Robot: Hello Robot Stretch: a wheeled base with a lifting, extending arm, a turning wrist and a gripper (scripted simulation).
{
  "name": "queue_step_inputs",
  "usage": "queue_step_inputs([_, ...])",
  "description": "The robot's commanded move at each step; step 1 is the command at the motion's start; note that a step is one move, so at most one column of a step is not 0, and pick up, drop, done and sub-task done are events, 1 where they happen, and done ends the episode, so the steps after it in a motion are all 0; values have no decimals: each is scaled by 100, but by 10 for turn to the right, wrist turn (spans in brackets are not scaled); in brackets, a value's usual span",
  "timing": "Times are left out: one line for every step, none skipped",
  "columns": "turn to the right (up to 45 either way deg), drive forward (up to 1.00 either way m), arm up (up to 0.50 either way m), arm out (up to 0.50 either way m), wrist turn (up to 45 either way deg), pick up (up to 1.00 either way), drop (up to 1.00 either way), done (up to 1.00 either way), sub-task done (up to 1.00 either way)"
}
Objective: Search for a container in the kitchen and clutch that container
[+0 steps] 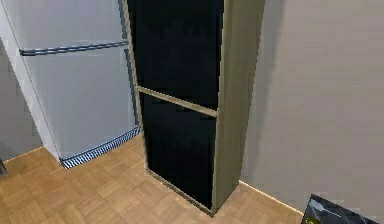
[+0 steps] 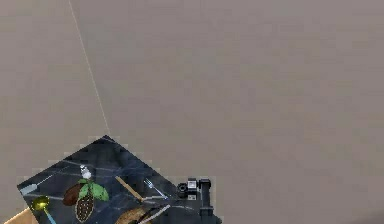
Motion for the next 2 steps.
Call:
queue_step_inputs([0, 0, 0, 0, 450, 0, 0, 0, 0])
queue_step_inputs([0, 0, 0, 0, 450, 0, 0, 0, 0])
